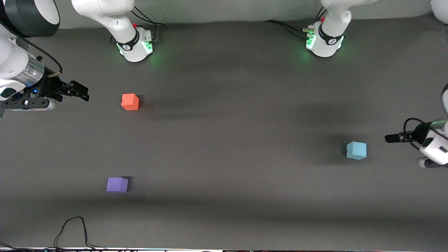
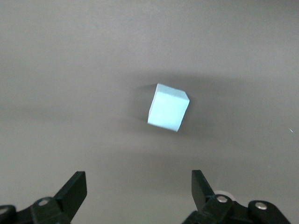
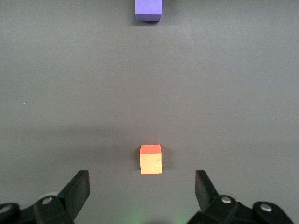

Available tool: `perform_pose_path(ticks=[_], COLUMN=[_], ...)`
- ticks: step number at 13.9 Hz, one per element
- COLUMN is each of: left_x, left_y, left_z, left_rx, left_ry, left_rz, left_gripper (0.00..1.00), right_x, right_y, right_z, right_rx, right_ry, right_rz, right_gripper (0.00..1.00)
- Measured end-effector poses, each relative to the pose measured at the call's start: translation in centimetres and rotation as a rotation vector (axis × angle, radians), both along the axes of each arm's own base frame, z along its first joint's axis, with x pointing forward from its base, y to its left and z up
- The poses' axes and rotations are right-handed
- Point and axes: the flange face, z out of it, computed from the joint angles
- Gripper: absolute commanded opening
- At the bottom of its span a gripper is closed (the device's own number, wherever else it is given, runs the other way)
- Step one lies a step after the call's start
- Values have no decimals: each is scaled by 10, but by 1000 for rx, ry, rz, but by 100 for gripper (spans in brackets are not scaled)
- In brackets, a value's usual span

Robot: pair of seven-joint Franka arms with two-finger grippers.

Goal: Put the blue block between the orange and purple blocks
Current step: 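Lower the left gripper over the blue block and close on it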

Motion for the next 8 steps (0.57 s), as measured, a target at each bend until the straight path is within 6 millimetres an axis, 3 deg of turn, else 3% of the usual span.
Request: perform_pose_path(ticks=[4, 8], left_x=[3, -2], left_y=[-7, -24], left_z=[-90, -158], left_rx=[-11, -18], left_ry=[24, -7], left_rz=[-13, -36], left_gripper=[100, 100], right_x=[5, 7], right_y=[7, 6], right_z=[-13, -16], right_rx=[-3, -3], right_ry=[12, 15], right_rz=[16, 15], right_gripper=[100, 100])
